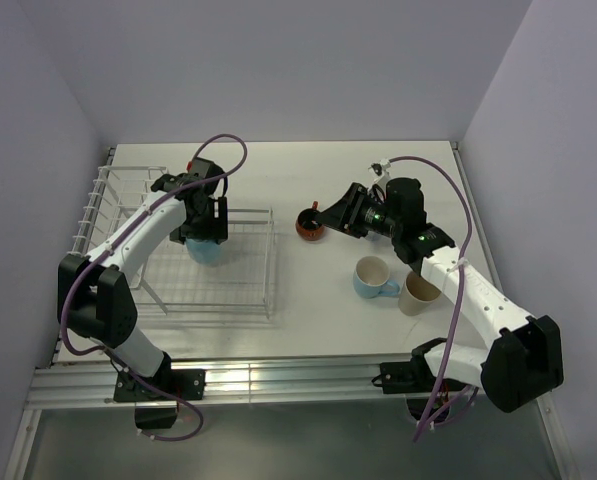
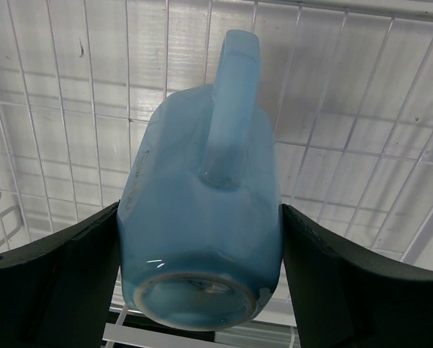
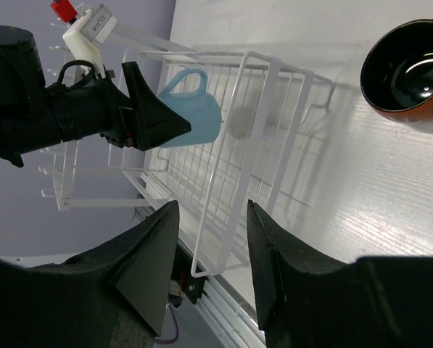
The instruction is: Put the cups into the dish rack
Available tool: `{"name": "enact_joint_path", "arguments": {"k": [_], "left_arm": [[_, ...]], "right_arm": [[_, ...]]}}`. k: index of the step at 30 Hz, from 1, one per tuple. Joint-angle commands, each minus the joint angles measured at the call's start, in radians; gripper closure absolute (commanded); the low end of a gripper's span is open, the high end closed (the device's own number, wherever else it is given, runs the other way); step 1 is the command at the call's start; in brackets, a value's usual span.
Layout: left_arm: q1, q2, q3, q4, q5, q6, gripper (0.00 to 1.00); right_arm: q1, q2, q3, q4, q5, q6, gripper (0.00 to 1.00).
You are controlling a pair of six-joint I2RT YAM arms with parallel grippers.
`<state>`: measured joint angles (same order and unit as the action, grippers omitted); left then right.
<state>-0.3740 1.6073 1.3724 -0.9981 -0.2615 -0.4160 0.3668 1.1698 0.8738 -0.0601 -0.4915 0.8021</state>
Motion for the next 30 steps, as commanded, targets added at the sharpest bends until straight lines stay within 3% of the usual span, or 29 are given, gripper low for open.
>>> {"name": "enact_joint_path", "arguments": {"k": [1,13,14,22,23,30], "left_arm": [[0.003,-0.024,0.017,0.042,-0.039,-0.007,0.35],[0.003,-0.032,0.013,0.059,-0.07,-0.018,0.26],[0.003,-0.032,0.011,0.059,-0.071,-0.018,0.2],[0.003,-0.035,0.001,0.072,-0.073,-0.02,0.17],[0.003,-0.033,-0.001,0.072,-0.071,-0.021,0.01],[0.003,-0.038,-0.009,0.078,-0.073,-0.021,0.01]], "right_arm": [[0.006,0.005,0.017,0.033,-0.009,-0.012,0.5],[0.007,0.011,0.017,0.034,-0.01,-0.021,0.5],[0.006,0.013,0.016,0.034,-0.01,-0.02,0.5],[0.008,0.013,0.01,0.037,-0.012,-0.023,0.5],[0.009,0.013,0.008,0.037,-0.01,-0.026,0.5],[0.008,0.008,0.005,0.036,-0.01,-0.024,0.5]]}}
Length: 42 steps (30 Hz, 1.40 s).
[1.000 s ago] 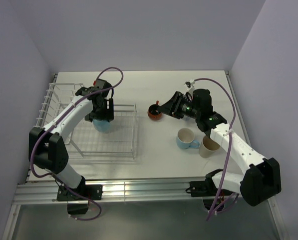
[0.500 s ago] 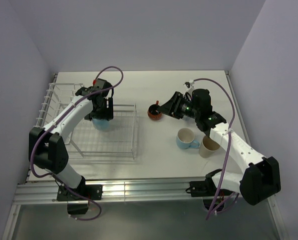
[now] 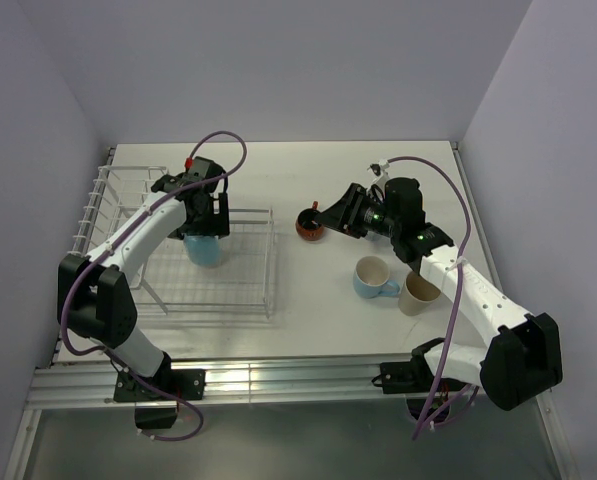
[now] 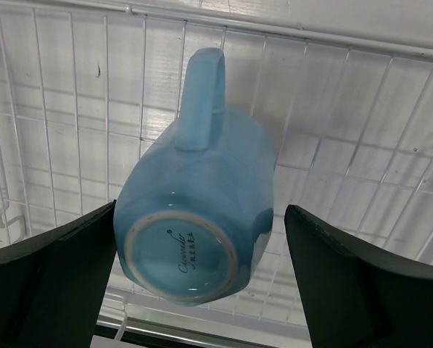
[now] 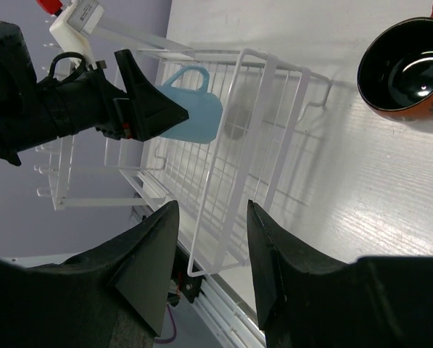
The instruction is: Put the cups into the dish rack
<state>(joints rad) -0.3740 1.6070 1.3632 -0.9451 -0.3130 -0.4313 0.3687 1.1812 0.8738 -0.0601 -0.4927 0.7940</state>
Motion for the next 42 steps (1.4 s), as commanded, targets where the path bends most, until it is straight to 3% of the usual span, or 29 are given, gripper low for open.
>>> {"name": "enact_joint_path", "arguments": {"k": [1,15,25,30,39,42], "left_arm": [[0.003,-0.039,0.004,0.025,-0.021,-0.007,0.01],[-0.016,-0.053,0.142,-0.027,-0.067,0.0,0.01],[-0.117,-0.056,0.209,-0.06,-0.199,-0.003,0.03],[-0.195,-0.078,0.186,-0.067,-0.184,-0.007,0.05],[-0.255,-0.058,0.014,0.037,-0.066,-0.058,0.26],[-0.269,-0.024,-0.015,0.054,-0.052,-0.067,0.4]], "right_arm": [[0.006,-0.002,0.005,0.037,-0.009,-0.018,0.5],[0.006,-0.003,0.013,0.034,-0.01,-0.016,0.5],[0.006,-0.017,0.011,0.016,0.003,-0.029,0.5],[0.006,-0.02,-0.001,0.02,0.008,-0.027,0.5],[0.006,-0.017,-0.012,0.029,0.013,-0.022,0.53],[0.004,-0.022,-0.009,0.019,0.023,-0.03,0.53]]}}
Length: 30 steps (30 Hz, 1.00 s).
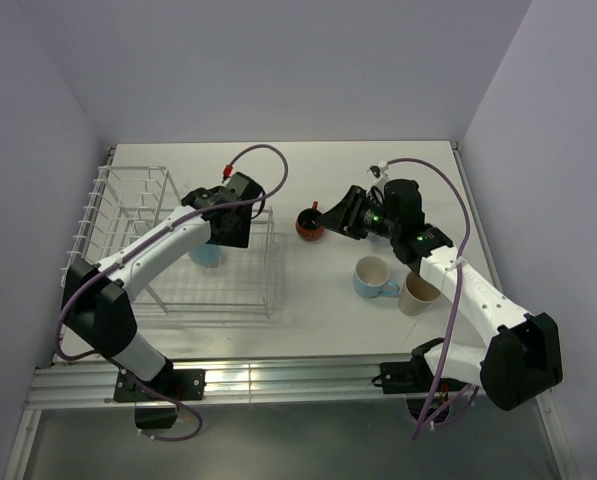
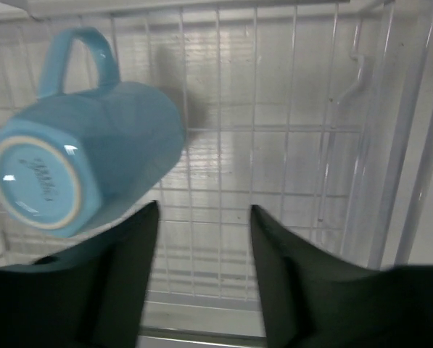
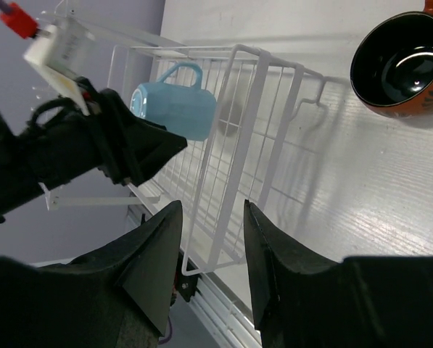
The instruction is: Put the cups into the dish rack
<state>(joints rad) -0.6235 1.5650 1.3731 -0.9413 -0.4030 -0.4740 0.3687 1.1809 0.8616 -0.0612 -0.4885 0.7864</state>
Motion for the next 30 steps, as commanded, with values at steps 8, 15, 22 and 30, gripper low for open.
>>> {"name": "enact_joint_path", "arguments": {"k": [8,15,22,30], "left_arm": [[-0.022,0.131,-0.058,0.026,0.004,-0.049,0.78],[-0.016,0.197,-0.059,0.022,-0.033,-0.054,0.88],[0.019,0.228,-0.023,0.016,-0.043,-0.04,0.87],[0.083,0.231,0.006,0.001,-0.057,-0.015,0.84]], "right_arm": [[0.004,-0.018,0.007,0.014,0.021,-0.027,0.53],[0.004,-0.02,0.013,0.001,0.022,-0.038,0.54],[0.004,-0.029,0.017,-0.009,0.03,-0.045,0.54],[0.004,-0.027,0.007,0.003,0.025,-0.041,0.53]]}}
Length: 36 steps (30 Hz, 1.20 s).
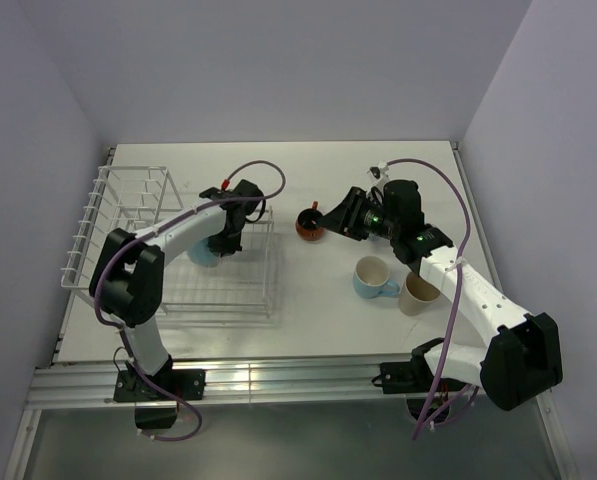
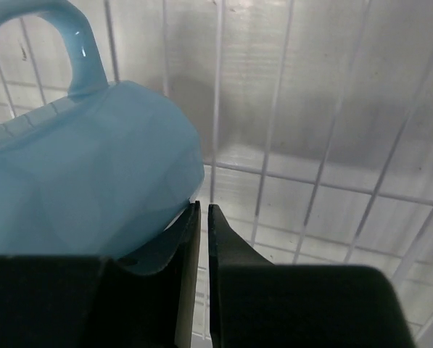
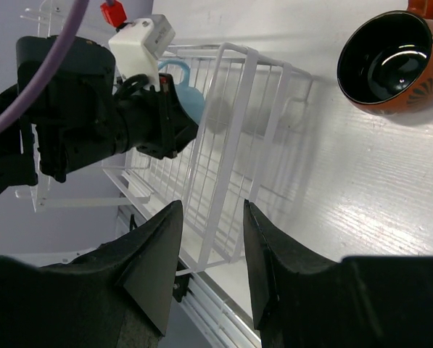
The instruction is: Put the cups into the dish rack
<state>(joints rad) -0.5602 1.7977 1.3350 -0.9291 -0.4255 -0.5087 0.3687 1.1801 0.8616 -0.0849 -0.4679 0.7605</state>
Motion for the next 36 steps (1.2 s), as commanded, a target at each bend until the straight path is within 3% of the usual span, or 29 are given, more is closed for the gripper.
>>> {"name": "enact_joint_path", "arguments": {"k": [1,36], "left_arm": [[0.025,0.0,0.046,-0.011,-0.035,0.024,0.84],[0.181,0.094,0.139,0.012,0.007,0.058,0.76]], "right_arm": [[0.003,-0.028,0.007,0.027,0.005,-0.015,0.54],[0.003,-0.027,0.002,0.025,0.003,-0.023,0.54]]}}
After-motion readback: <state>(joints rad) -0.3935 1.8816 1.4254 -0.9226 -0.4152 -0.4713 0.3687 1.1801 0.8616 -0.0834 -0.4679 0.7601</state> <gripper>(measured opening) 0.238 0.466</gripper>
